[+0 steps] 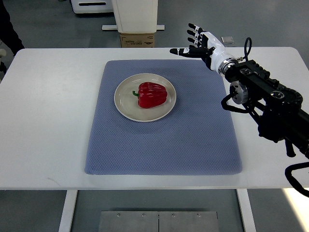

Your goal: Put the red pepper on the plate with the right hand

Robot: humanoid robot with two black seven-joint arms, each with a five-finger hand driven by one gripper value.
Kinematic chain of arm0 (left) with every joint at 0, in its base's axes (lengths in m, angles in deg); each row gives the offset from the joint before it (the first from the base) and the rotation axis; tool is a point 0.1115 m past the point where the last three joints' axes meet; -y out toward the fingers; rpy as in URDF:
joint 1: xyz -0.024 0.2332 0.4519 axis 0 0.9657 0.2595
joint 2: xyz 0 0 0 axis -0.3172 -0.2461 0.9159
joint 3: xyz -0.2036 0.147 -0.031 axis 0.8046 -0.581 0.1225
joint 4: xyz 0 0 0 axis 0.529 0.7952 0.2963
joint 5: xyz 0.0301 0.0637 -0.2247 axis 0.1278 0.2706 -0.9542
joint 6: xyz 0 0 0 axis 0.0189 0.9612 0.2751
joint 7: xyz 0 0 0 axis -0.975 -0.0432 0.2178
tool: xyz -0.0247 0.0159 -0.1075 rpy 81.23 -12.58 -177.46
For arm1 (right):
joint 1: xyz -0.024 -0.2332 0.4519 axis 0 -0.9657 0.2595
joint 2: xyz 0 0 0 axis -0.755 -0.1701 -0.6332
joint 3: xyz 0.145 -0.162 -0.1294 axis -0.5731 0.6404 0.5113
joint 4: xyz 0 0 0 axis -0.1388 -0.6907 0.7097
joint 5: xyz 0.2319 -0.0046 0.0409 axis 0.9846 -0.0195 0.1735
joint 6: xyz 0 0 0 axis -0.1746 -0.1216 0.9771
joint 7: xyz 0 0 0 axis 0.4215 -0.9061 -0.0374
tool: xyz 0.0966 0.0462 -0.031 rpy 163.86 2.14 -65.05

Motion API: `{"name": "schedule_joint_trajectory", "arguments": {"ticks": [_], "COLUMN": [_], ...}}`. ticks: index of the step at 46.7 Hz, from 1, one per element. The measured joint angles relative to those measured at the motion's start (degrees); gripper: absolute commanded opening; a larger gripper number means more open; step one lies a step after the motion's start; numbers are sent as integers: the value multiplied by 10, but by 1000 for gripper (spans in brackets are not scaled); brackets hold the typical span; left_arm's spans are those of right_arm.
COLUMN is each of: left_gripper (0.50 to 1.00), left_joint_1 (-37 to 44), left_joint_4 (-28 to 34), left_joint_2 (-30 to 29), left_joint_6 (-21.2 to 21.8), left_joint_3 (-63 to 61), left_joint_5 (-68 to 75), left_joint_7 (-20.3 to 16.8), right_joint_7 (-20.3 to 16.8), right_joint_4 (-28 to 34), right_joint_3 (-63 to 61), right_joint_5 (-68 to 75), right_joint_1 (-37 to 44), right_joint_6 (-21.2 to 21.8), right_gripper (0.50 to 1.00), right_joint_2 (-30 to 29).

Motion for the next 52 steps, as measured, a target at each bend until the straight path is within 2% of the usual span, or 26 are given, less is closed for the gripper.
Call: {"name": "schedule_joint_trajectory", "arguments": {"ticks": [12, 22, 33, 52], "left_gripper": [1000, 1000, 1000, 1000], "left_joint_1": [0, 0, 0, 0], "left_joint_4": [0, 0, 0, 0], "left_joint_2": [0, 0, 0, 0], "left_joint_6": [0, 0, 0, 0], "left_joint_3": [0, 0, 0, 0], "left_joint_5": [0, 0, 0, 0], "left_joint_7": [0, 0, 0, 0], "right_joint_7": [-5, 7, 65, 68], "right_joint_4": [2, 4, 5, 4], "right_joint_3": [-113, -194, -224, -233], "right_joint_5": [0, 0, 0, 1], "right_joint_1": [-43, -73, -101, -127], "right_joint_6": [0, 0, -1, -1], "right_gripper": [1000, 1000, 1000, 1000], "right_joint_2": [-5, -18, -27, -27]}}
